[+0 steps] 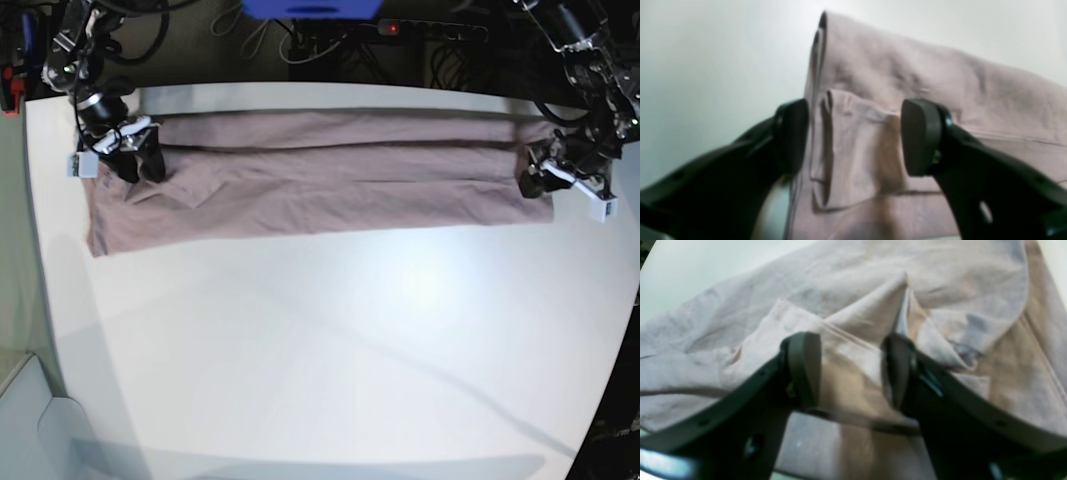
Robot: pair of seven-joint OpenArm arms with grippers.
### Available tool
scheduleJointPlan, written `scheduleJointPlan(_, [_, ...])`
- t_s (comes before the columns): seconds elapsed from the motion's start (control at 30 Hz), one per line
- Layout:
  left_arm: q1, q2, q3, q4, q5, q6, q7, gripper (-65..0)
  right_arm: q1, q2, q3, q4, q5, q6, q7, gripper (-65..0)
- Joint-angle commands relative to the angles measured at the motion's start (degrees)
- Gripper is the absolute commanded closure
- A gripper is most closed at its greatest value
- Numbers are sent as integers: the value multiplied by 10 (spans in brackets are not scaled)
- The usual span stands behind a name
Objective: Layout the t-shirt on the table in an organized manner, then fold the t-shirt properly
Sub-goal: 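Grasp the strip end with the left gripper and lift it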
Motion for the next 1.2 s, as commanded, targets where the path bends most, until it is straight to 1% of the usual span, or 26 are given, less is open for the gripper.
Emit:
scheduleJointPlan(0.0, [5, -6, -3, 7, -8, -1, -3, -422, -7, 5, 2, -7, -49, -27, -54, -324])
scheduleJointPlan(0.23, [20, -6, 1, 6, -7, -1, -3, -421, -7, 5, 1, -5, -49, -27, -54, -324])
scheduleJointPlan(0.47, [15, -5, 2, -75, -7, -2, -8, -418, -6, 4, 1, -5, -48, -27, -54, -324])
scheduleJointPlan(0.5, [15, -5, 2, -83, -7, -2, -8, -400, -6, 4, 1, -5, -48, -27, -54, -324])
scheduleJointPlan(0.53, [14, -5, 2, -89, -7, -2, -8, -352, -6, 4, 1, -5, -48, -27, -54, -324])
scheduleJointPlan(0.6, [13, -5, 2, -94, -7, -2, -8, -229, -6, 4, 1, -5, -48, -27, -54, -324])
scheduleJointPlan(0.67, [10, -5, 2, -94, -7, -2, -8, -65, -2, 4, 1, -5, -48, -27, -55, -324])
scheduleJointPlan(0.7, [6, -5, 2, -94, -7, -2, -7, 0, 2, 4, 1, -5, -48, -27, -56, -324])
scheduleJointPlan(0.73, [5, -5, 2, -96, -6, -2, -6, 0, 2, 4, 1, -5, -48, -27, -56, -324])
scheduleJointPlan(0.8, [5, -5, 2, -97, -3, -2, -6, -26, 4, 4, 1, -5, -48, -27, -57, -324])
scheduleJointPlan(0.87, [4, -5, 2, -92, -4, -2, -6, 0, 4, 4, 1, -5, -48, -27, -57, -324])
scheduleJointPlan(0.97, [-8, -8, 22, -73, -10, -3, -3, -4, 4, 4, 1, -5, -48, -27, -57, -324])
scheduleJointPlan(1.1, [-11, -3, 74, 32, -10, -1, -3, -3, 4, 4, 1, -5, -48, -27, -57, -324])
scheduleJointPlan(1.17, [-9, 13, 113, 95, -8, 4, -2, -3, 4, 4, 1, -5, -48, -27, -57, -324])
